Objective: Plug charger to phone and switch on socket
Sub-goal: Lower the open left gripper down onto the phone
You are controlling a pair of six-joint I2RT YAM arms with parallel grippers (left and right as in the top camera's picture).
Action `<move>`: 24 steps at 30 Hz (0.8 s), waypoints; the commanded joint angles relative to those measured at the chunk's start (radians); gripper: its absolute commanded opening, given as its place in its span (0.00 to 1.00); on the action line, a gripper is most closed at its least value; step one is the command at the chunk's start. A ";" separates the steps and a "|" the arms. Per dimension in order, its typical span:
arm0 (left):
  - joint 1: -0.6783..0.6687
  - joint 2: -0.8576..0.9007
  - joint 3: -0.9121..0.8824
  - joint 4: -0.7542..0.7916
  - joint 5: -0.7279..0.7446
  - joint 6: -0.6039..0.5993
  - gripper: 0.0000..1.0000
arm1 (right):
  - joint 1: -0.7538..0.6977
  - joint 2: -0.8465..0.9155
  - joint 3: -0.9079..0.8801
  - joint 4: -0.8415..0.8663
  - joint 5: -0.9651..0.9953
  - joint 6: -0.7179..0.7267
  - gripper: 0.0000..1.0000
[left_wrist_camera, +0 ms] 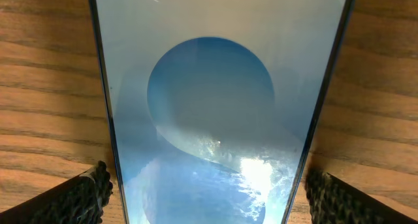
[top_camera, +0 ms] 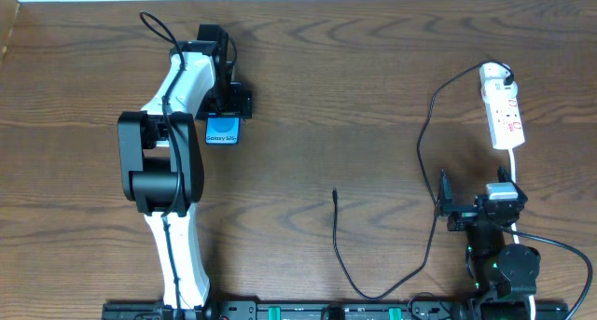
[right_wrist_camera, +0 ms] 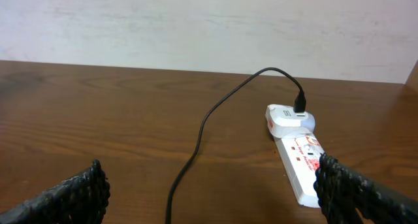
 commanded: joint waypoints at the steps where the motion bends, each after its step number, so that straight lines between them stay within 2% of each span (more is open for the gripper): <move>1: -0.013 0.055 0.000 -0.005 -0.001 0.023 0.98 | 0.005 -0.003 -0.002 -0.004 0.005 -0.012 0.99; 24: -0.013 0.055 0.093 -0.127 0.014 0.042 0.98 | 0.005 -0.003 -0.002 -0.005 0.005 -0.012 0.99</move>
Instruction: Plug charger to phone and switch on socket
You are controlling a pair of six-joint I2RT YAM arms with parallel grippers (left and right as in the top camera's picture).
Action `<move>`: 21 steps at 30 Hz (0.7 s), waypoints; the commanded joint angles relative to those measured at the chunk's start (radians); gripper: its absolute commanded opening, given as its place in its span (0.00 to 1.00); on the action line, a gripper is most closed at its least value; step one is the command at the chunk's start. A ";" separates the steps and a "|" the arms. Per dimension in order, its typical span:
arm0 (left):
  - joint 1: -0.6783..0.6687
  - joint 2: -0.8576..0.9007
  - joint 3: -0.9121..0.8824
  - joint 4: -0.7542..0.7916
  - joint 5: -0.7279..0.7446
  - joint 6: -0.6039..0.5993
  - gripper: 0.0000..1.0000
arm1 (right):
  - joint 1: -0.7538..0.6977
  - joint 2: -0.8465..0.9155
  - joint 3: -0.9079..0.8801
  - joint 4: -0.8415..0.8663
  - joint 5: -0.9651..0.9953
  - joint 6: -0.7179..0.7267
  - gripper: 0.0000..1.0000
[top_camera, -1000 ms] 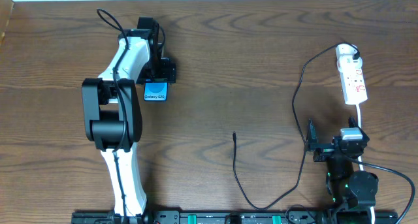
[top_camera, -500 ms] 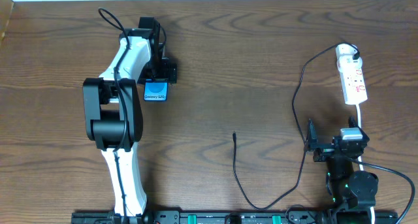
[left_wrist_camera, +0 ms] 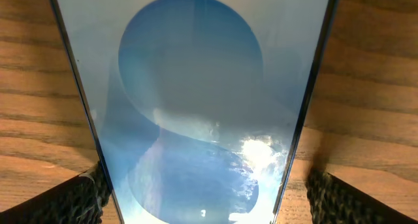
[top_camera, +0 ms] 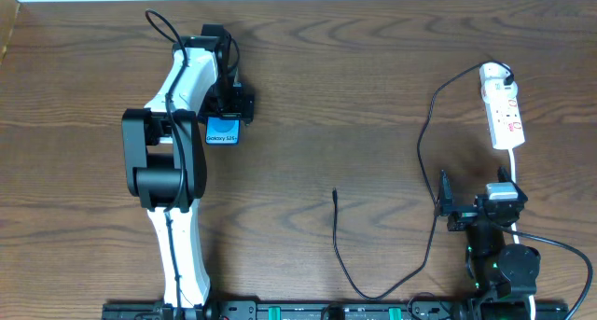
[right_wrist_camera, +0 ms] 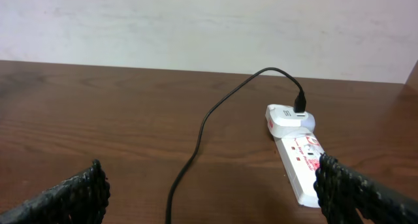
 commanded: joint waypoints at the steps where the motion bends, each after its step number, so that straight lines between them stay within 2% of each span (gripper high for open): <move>1: -0.006 0.018 0.025 -0.011 0.002 0.022 0.98 | 0.005 -0.003 -0.002 -0.005 0.004 -0.012 0.99; 13: -0.005 0.018 0.025 0.034 0.002 0.027 0.98 | 0.005 -0.003 -0.002 -0.005 0.005 -0.012 0.99; 21: -0.004 0.018 0.026 0.038 0.001 0.074 0.98 | 0.005 -0.003 -0.002 -0.005 0.004 -0.012 0.99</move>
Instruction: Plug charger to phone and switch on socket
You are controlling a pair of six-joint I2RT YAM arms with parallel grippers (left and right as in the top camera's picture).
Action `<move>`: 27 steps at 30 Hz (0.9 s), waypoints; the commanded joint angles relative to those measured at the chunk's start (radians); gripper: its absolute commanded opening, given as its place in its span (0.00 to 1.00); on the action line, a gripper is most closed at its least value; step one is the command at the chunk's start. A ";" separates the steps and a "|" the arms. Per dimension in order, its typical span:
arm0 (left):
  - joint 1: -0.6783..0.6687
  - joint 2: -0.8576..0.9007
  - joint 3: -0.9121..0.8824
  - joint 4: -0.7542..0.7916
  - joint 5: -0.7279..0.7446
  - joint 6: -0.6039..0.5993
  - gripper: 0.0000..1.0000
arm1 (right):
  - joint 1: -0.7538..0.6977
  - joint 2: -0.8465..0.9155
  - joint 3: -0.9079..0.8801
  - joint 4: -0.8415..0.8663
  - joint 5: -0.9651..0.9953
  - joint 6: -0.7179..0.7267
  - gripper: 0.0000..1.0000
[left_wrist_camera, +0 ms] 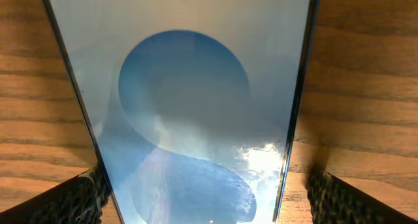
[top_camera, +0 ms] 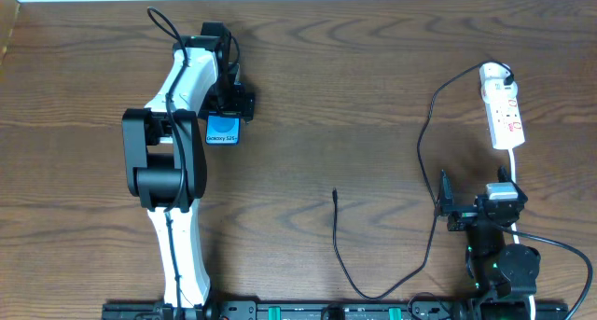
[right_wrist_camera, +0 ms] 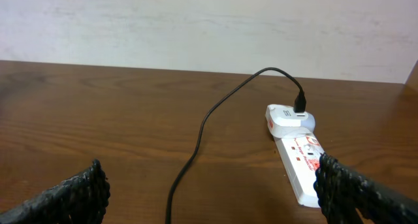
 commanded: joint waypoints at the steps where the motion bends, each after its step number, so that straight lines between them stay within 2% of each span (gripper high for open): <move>1: -0.004 0.018 0.024 0.004 0.001 0.027 0.98 | 0.005 -0.003 -0.002 -0.005 0.005 -0.012 0.99; 27: -0.004 0.018 0.026 0.026 0.001 -0.027 0.98 | 0.005 -0.003 -0.002 -0.005 0.005 -0.012 0.99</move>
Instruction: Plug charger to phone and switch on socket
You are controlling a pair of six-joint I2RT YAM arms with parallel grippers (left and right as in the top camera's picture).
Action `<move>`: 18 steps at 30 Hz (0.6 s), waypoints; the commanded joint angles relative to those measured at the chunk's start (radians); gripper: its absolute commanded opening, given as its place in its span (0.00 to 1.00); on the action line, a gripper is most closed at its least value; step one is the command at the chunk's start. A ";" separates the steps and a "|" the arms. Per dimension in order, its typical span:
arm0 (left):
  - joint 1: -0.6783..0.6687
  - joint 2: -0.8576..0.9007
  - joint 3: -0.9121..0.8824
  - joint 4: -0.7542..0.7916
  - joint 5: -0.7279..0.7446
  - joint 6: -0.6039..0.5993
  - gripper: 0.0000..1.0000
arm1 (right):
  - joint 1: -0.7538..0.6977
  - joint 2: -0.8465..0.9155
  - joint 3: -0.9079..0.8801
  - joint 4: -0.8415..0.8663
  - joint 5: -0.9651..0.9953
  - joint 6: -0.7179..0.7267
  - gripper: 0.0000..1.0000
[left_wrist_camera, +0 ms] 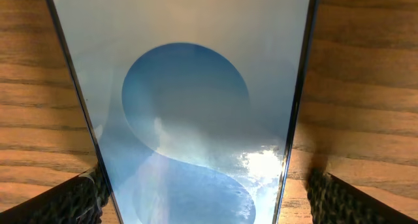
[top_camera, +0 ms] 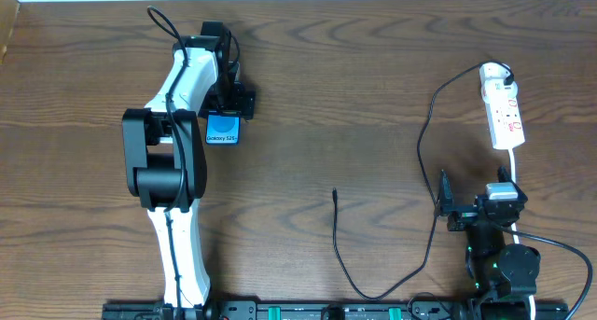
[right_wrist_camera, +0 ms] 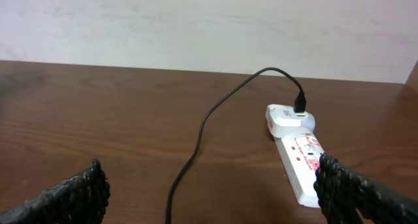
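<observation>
The phone point(top_camera: 222, 131), its screen blue and white with a "Galaxy" label, lies flat on the table at the far left. My left gripper point(top_camera: 222, 115) is directly over it and open. Its fingers point(left_wrist_camera: 85, 198) straddle the phone point(left_wrist_camera: 196, 87): the left finger is at the phone's edge and the right stands a little apart. The black charger cable point(top_camera: 422, 152) runs from the white adapter point(right_wrist_camera: 287, 116) in the white power strip point(top_camera: 504, 115) to its free plug end point(top_camera: 335, 193), which lies mid-table. My right gripper point(top_camera: 478, 210) is open and empty near the front right.
The power strip point(right_wrist_camera: 297, 162) lies along the right side of the table, just ahead of my right fingers point(right_wrist_camera: 339, 185). The cable loops across the front of the table between the two arms. Bare wood table point(top_camera: 326, 96) lies between the phone and the strip.
In the left wrist view the phone sits slightly lower in the frame. Otherwise the overhead and right wrist views look the same.
My left gripper was open over the phone, which lay off-centre toward the right finger. It then shifted slightly, so the phone was against the left finger, and it has stayed there. The right arm, cable and power strip did not move.
</observation>
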 commanded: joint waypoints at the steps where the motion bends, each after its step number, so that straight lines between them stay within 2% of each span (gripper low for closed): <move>1: -0.004 0.018 0.026 0.009 0.001 -0.016 0.98 | 0.005 -0.003 -0.002 -0.005 0.005 -0.012 0.99; 14: -0.004 0.018 0.026 0.008 0.001 -0.016 1.00 | 0.005 -0.003 -0.002 -0.005 0.005 -0.012 0.99; 18: -0.004 0.018 0.026 0.007 0.001 -0.016 0.96 | 0.005 -0.003 -0.002 -0.005 0.005 -0.012 0.99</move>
